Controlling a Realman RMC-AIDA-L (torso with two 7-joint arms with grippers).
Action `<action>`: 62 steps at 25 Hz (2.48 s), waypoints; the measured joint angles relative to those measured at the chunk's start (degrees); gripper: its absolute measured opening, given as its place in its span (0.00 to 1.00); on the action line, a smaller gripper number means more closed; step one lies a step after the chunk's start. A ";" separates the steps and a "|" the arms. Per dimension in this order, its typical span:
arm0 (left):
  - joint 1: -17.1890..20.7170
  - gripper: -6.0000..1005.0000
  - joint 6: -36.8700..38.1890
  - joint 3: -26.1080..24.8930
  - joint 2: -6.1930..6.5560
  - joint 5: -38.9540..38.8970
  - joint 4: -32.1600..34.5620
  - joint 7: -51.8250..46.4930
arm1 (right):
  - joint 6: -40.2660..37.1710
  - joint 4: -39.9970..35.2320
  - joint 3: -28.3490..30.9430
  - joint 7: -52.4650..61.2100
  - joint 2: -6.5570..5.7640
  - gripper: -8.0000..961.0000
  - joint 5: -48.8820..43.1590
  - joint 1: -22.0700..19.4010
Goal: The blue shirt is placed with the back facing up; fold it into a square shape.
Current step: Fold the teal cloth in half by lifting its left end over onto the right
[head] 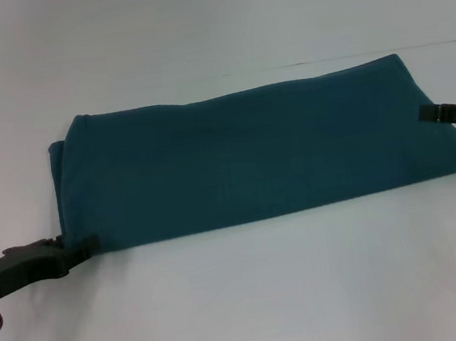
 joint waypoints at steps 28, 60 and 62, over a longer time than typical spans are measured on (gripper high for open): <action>-0.52 0.02 -1.06 -0.28 0.09 0.53 0.72 -0.48 | 4.58 -0.68 0.31 9.69 -1.95 0.67 -8.57 -1.58; -1.70 0.08 -2.31 0.07 0.44 0.58 0.48 -0.70 | 16.48 4.65 -0.66 8.43 1.08 0.52 -11.86 2.26; -1.76 0.09 -2.33 0.07 0.44 0.59 0.43 -0.71 | 16.39 4.66 -0.50 8.17 1.13 0.44 -11.76 2.04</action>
